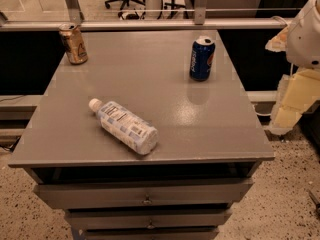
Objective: Place blue plastic bottle upright
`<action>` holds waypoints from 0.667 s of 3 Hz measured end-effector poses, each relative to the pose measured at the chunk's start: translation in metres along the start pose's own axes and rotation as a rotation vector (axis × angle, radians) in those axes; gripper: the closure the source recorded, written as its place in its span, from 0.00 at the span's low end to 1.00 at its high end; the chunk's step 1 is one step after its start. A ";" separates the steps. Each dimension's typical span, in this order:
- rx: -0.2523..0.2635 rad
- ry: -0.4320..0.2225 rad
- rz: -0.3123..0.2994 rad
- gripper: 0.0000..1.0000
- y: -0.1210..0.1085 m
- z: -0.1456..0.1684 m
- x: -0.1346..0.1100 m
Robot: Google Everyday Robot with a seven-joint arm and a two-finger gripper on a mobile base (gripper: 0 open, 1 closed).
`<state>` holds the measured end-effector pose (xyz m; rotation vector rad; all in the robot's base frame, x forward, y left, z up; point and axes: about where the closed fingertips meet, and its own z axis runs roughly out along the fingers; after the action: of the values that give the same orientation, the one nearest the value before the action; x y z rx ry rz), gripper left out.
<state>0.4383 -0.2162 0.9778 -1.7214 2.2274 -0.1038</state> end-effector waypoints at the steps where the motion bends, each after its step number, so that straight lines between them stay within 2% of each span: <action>1: 0.000 0.000 0.000 0.00 0.000 0.000 0.000; 2: -0.008 -0.040 0.003 0.00 -0.010 0.010 -0.026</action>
Offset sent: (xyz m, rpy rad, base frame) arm 0.0447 0.0559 -0.0088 0.0997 0.0148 0.0215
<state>0.4564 -0.1932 0.9761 -1.7093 2.2048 -0.0589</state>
